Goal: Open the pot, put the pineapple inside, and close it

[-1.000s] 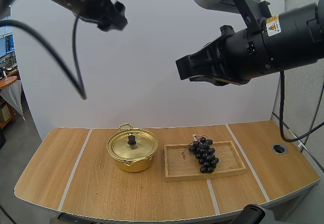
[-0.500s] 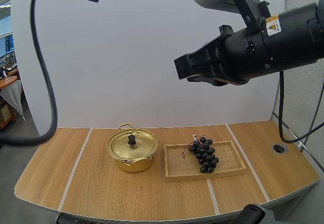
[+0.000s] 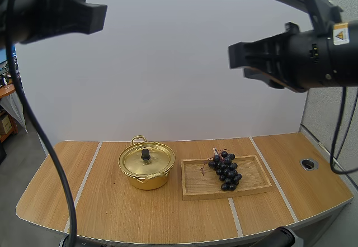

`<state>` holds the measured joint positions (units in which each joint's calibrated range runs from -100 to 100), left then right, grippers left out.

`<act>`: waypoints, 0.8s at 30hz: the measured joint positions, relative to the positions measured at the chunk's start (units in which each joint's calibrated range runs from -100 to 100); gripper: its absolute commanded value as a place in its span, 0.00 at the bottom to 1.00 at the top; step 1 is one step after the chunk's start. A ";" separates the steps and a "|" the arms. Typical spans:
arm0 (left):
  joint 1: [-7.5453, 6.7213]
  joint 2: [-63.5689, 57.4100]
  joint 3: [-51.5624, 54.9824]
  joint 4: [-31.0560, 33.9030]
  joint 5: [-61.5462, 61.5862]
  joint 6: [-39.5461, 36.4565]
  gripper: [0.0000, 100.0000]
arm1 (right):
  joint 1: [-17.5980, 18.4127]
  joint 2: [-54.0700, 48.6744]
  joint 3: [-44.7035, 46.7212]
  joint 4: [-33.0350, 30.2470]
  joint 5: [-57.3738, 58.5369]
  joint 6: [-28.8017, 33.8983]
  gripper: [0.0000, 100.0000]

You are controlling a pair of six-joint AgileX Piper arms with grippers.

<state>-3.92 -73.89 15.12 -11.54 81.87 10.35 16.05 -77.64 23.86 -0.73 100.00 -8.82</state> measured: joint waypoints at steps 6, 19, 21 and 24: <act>0.00 -9.95 10.30 0.26 -15.25 -5.44 0.00 | -6.69 -5.37 0.00 -1.53 0.00 4.20 0.00; 0.00 -19.60 24.46 6.41 -22.99 -14.93 0.00 | -12.66 -20.68 7.66 -1.42 -11.32 4.10 0.00; 0.00 -20.57 25.77 7.70 -23.56 -16.29 0.00 | -13.17 -22.04 9.93 -1.42 -14.29 3.85 0.00; 0.16 -21.93 27.81 8.67 -23.99 -17.14 0.00 | -13.36 -22.19 12.00 -1.62 -15.88 3.83 0.00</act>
<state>-3.76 -95.82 42.93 -2.88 57.89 -6.79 2.69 -99.84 35.86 -2.36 84.12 -4.99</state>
